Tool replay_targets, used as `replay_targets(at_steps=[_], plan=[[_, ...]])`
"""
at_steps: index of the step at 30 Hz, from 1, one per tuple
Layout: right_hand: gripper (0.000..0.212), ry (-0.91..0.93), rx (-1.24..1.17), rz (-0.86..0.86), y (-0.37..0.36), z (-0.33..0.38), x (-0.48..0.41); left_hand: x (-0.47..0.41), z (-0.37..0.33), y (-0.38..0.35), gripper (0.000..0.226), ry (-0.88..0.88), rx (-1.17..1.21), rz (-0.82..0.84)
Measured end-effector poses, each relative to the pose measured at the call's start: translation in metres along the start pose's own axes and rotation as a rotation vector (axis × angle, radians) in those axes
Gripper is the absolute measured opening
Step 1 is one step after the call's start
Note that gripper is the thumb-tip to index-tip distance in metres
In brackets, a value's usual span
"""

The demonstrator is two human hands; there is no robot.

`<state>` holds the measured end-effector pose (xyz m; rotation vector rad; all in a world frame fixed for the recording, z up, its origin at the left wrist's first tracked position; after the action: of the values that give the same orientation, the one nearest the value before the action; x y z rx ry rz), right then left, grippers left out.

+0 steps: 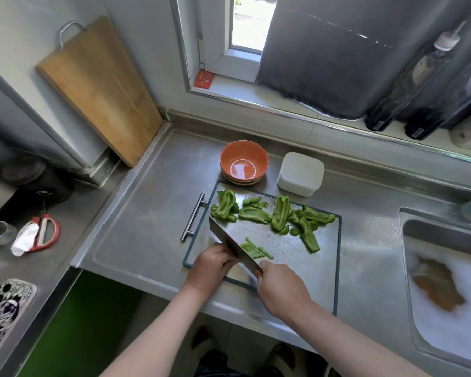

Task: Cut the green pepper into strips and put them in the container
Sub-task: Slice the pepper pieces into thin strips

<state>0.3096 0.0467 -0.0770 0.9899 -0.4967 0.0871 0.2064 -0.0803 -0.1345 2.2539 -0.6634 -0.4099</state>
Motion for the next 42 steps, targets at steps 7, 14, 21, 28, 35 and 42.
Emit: replay_targets(at_steps=[7, 14, 21, 28, 35, 42], plan=[[0.020, -0.007, 0.009, 0.003, -0.013, -0.001, -0.015, 0.001, -0.003, 0.001, 0.021, -0.041, 0.000, 0.003], [0.027, 0.015, -0.050, -0.040, -0.006, 0.014, -0.046, 0.001, -0.007, 0.003, 0.019, -0.061, 0.008, 0.004], [0.023, -0.044, -0.213, -0.015, 0.009, -0.019, -0.026, 0.000, -0.002, 0.006, 0.010, 0.148, 0.017, 0.047], [0.028, 0.017, -0.148, -0.174, 0.070, -0.057, -0.007, -0.027, -0.018, -0.013, 0.028, 0.512, 0.133, 0.107], [0.020, 0.069, 0.147, -0.287, 0.097, -0.090, 0.011, -0.041, -0.055, -0.042, 0.032, 0.580, 0.224, 0.227], [0.019, 0.189, 0.376, -0.331, 0.101, -0.097, 0.032, -0.060, -0.035, 0.054, 0.034, 0.650, 0.285, -0.168]])
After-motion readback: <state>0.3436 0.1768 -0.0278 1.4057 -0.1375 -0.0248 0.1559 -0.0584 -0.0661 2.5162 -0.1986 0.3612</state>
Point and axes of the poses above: each hand's wrist, its own x-axis away from the middle knuckle, its own y-axis out of the back of the hand, z = x × y, the point moved 7 cm from there along -x, towards the middle knuckle, and after that the axes turned 11 degrees about y, right-handed, at the moved point
